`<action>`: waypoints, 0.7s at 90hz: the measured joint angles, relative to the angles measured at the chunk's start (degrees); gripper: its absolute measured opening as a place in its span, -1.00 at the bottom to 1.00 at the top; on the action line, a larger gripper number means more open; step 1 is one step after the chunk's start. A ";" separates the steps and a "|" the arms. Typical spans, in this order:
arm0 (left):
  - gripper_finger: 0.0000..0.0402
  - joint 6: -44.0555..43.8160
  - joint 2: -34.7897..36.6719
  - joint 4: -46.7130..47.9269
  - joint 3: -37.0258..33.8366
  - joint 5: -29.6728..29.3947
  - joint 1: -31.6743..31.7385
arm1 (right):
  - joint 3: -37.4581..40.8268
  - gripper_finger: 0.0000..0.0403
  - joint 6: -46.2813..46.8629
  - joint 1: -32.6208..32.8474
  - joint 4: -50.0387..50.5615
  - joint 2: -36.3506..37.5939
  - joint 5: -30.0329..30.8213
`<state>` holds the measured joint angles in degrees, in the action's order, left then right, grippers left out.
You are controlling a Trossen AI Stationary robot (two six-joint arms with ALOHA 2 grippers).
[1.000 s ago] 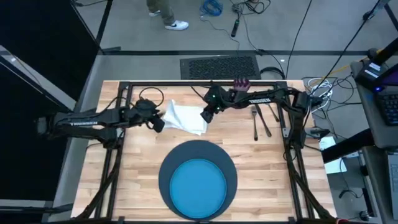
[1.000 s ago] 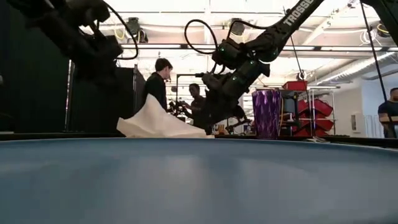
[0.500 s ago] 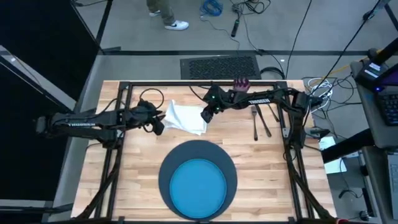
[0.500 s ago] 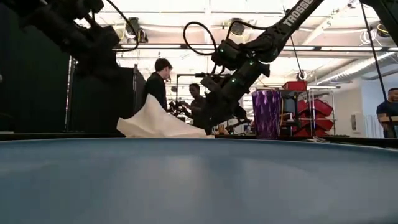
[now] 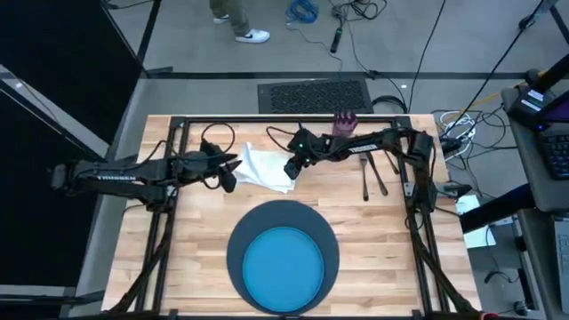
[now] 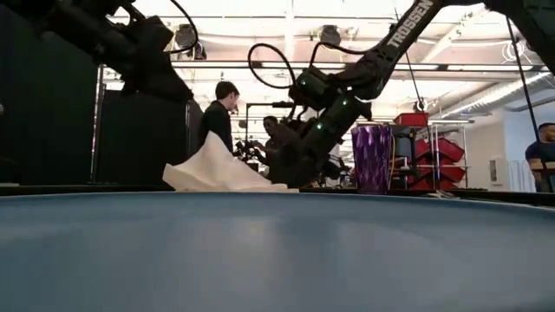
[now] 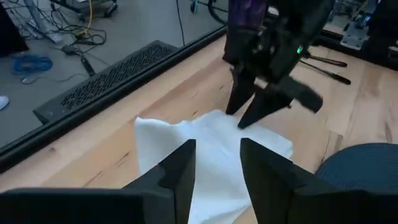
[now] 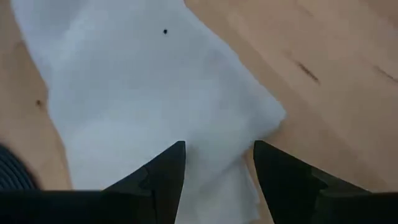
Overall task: Set table place
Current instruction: Fold the table napkin
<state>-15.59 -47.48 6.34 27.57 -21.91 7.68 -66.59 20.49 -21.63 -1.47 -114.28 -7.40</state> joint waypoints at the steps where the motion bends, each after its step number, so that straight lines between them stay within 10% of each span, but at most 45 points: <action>1: -0.44 0.06 0.00 -0.07 0.00 0.00 0.00 | 0.00 -0.13 0.06 0.00 -0.26 0.00 0.00; 40: -0.44 4.45 0.00 -4.58 0.02 0.02 0.00 | -0.11 -0.93 0.39 0.00 -2.06 0.00 0.20; 63: -0.44 4.53 0.00 -4.32 0.02 0.02 0.00 | -0.11 -0.99 1.80 1.73 -1.10 1.15 0.39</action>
<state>-11.06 -47.48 2.02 27.59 -21.89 7.68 -66.70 22.30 -19.89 -2.56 -113.13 -7.01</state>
